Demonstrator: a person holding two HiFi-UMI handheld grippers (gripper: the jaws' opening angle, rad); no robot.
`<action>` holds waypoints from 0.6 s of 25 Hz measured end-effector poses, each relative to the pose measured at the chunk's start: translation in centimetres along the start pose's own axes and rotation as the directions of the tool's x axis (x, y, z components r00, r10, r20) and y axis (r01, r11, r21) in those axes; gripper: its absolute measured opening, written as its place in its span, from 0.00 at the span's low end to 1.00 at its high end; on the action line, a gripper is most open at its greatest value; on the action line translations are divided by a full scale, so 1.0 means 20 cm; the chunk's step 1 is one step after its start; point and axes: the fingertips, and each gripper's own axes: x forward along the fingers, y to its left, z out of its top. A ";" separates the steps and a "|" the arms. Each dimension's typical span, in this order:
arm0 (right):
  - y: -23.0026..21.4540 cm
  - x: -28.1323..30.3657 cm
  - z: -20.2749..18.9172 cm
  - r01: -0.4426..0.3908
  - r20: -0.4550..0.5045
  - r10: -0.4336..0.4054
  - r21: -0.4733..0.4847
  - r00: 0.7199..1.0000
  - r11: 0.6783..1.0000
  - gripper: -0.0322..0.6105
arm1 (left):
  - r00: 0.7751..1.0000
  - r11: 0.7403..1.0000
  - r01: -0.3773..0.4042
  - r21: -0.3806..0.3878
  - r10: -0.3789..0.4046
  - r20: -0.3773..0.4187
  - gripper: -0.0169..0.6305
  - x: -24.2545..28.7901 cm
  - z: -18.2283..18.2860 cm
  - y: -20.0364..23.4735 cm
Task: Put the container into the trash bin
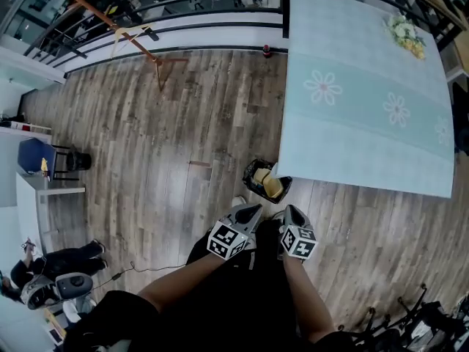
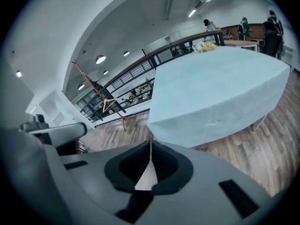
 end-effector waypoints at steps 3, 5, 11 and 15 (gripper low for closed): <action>0.07 -0.14 0.13 -0.015 0.081 0.016 -0.013 0.997 1.000 0.11 | 0.999 0.999 0.031 0.020 -0.032 0.016 0.05 0.04 0.10 -0.06; 0.15 -0.24 0.20 -0.031 0.131 0.032 -0.013 0.991 0.999 0.11 | 0.998 0.998 0.063 -0.014 -0.062 0.024 0.05 0.03 0.17 -0.10; 0.35 -0.53 0.48 0.001 0.311 0.012 -0.042 0.950 0.999 0.11 | 0.987 0.990 0.139 0.031 -0.141 0.073 0.05 -0.05 0.48 -0.26; 0.45 -0.64 0.61 0.075 0.401 -0.076 0.018 0.913 0.997 0.11 | 0.967 0.972 0.205 0.118 -0.220 0.131 0.05 -0.14 0.68 -0.29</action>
